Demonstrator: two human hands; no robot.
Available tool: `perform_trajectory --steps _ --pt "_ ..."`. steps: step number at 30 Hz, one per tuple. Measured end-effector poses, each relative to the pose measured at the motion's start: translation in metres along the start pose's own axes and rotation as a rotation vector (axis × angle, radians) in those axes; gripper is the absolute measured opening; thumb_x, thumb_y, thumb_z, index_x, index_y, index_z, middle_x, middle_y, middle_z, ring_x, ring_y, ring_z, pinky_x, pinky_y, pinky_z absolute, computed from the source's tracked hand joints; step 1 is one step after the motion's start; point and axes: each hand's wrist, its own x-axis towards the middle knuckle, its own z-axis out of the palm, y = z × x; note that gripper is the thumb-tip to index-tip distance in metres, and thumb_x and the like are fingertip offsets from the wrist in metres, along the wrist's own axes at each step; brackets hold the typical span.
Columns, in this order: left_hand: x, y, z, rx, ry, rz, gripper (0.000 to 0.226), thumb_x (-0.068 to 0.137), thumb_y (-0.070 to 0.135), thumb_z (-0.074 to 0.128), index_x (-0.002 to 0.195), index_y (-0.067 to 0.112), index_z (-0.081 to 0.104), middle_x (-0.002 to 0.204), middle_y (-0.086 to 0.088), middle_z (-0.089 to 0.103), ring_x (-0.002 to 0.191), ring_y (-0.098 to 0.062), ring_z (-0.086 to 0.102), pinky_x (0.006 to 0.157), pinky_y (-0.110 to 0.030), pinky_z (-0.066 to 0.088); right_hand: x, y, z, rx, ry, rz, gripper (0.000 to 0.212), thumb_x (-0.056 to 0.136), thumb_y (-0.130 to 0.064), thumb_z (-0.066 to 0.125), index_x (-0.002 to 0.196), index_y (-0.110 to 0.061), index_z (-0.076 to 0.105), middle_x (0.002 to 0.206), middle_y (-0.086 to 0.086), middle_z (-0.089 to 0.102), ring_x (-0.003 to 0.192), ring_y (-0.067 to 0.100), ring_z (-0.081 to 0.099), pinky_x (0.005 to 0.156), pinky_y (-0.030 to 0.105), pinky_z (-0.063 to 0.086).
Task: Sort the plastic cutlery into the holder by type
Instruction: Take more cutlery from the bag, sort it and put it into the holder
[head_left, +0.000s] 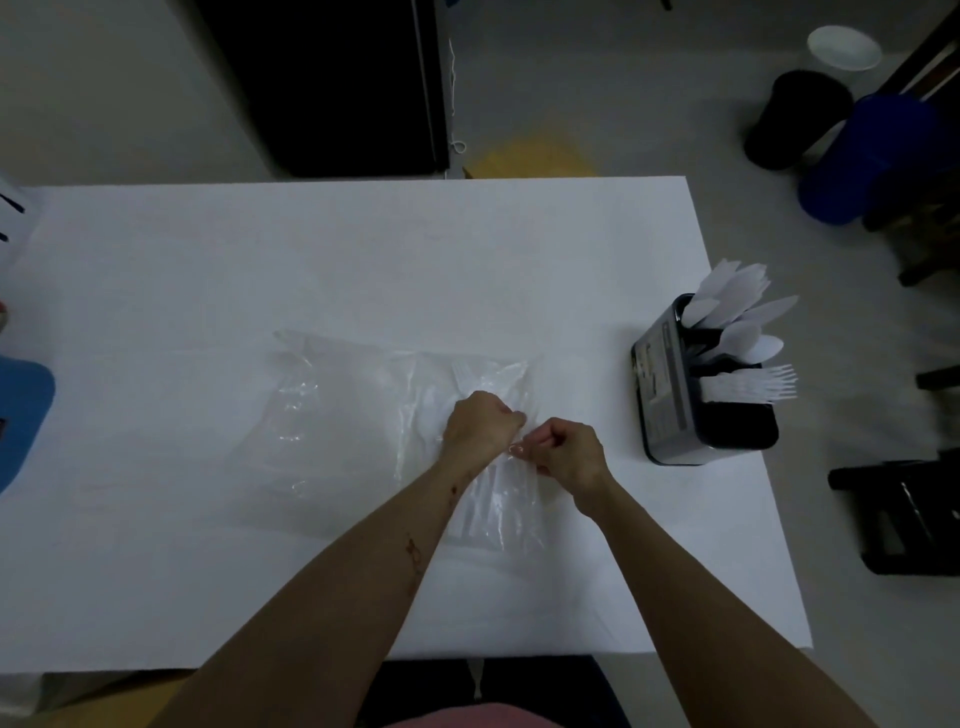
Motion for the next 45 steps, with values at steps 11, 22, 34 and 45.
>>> perform_trajectory --steps 11,22,34,45 --pt "-0.003 -0.022 -0.004 -0.474 0.145 -0.132 0.025 0.100 0.027 0.041 0.102 0.010 0.058 0.091 0.000 0.066 0.083 -0.016 0.058 0.063 -0.024 0.043 0.004 0.017 -0.001 -0.063 0.282 0.117 0.019 0.077 -0.016 0.083 0.077 -0.010 0.066 0.075 0.006 0.070 0.063 0.020 0.066 0.062 0.033 0.060" --pt "-0.017 -0.037 -0.023 -0.389 0.118 -0.009 0.029 0.096 0.037 0.050 0.096 0.012 0.063 0.086 0.004 0.060 0.080 -0.013 0.054 0.059 -0.016 0.036 -0.002 0.012 0.000 -0.512 0.327 -0.221 0.012 0.082 -0.013 0.071 0.093 -0.016 0.067 0.087 -0.003 0.064 0.074 0.011 0.058 0.067 0.017 0.043" --pt "-0.038 -0.093 -0.054 0.341 0.868 0.265 0.047 0.082 0.030 0.066 0.122 0.010 0.052 0.139 -0.016 0.044 0.130 -0.035 0.037 0.108 -0.045 0.033 -0.003 0.009 -0.019 -0.083 0.130 0.053 0.022 0.082 -0.011 0.077 0.099 0.001 0.071 0.094 0.014 0.071 0.072 0.021 0.070 0.060 0.023 0.059" --pt "-0.059 -0.069 -0.109 0.040 0.842 0.377 0.009 0.089 0.006 0.060 0.095 0.006 0.066 0.088 -0.010 0.070 0.081 -0.033 0.061 0.078 -0.041 0.048 0.004 0.013 -0.018 0.058 0.074 0.133 0.025 0.079 -0.007 0.079 0.101 0.001 0.070 0.097 0.016 0.071 0.077 0.022 0.069 0.072 0.030 0.061"
